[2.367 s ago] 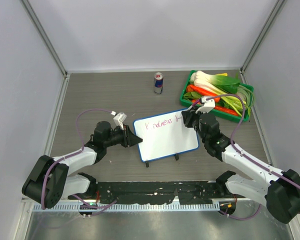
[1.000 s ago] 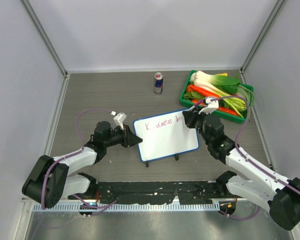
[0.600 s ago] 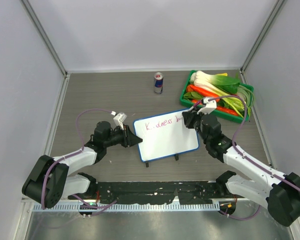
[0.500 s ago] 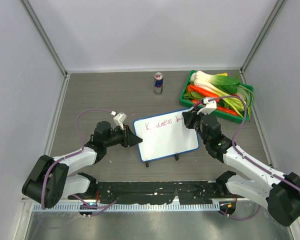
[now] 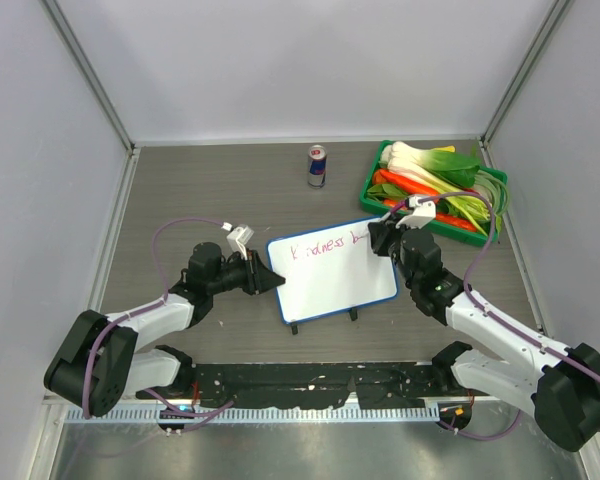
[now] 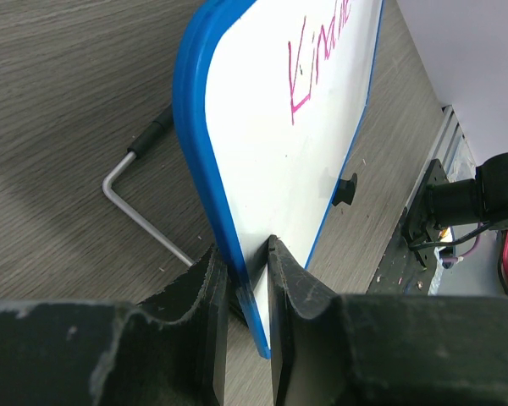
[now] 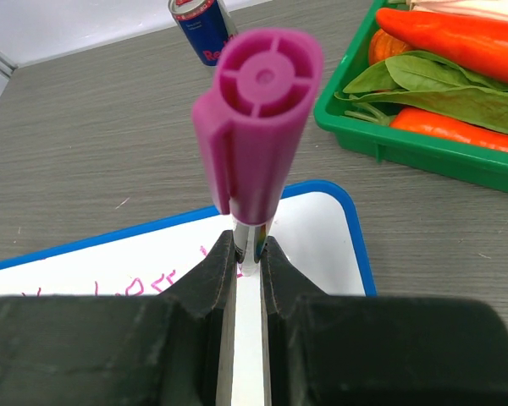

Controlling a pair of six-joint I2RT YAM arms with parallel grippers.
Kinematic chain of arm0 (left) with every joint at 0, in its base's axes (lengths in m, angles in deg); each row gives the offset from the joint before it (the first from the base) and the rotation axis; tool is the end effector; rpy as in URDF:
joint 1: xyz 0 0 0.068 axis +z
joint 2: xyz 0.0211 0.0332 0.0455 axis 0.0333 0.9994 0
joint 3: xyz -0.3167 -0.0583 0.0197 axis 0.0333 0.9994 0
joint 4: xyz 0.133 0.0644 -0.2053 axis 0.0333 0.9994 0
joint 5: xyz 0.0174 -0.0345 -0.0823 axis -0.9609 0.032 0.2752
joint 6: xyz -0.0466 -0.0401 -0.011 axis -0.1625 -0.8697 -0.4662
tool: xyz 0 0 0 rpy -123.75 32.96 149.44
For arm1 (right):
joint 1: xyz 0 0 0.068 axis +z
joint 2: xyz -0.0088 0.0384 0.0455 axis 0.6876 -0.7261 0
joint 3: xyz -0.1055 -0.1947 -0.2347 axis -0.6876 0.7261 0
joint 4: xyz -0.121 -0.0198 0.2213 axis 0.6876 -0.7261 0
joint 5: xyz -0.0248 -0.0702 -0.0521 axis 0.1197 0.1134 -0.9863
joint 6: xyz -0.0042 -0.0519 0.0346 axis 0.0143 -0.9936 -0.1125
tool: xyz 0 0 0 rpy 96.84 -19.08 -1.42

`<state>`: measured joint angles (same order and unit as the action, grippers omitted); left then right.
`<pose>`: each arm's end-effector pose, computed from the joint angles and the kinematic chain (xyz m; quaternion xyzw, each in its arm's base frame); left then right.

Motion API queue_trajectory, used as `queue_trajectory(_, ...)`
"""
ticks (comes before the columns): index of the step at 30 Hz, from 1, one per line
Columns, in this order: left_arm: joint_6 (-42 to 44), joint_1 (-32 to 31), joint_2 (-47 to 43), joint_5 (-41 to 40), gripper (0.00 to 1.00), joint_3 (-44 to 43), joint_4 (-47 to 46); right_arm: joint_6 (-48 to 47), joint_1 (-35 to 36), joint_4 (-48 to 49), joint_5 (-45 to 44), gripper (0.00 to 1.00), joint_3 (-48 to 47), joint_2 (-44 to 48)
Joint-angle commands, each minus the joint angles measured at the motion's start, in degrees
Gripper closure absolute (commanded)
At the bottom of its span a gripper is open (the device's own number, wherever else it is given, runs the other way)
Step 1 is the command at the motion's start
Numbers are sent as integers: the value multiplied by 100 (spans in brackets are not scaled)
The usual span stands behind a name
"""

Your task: Write a sentence on the whiteboard

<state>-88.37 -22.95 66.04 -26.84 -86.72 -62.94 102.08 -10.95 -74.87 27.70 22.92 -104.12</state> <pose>0.1792 -0.1126 0.2200 0.1116 0.8031 -0.4688 0.3506 0.1751 0.0929 0.2969 0.0500 0.7740 0.1789 0.6054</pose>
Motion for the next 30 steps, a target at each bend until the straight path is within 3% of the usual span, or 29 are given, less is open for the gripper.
queue_trajectory(1, 364, -63, 78, -110, 100, -79, 148, -15, -50, 79, -277, 99, -133, 11)
queue_trajectory(30, 373, -63, 86, -102, 100, -88, 148, 65, -41, -44, 329, 99, 86, 90)
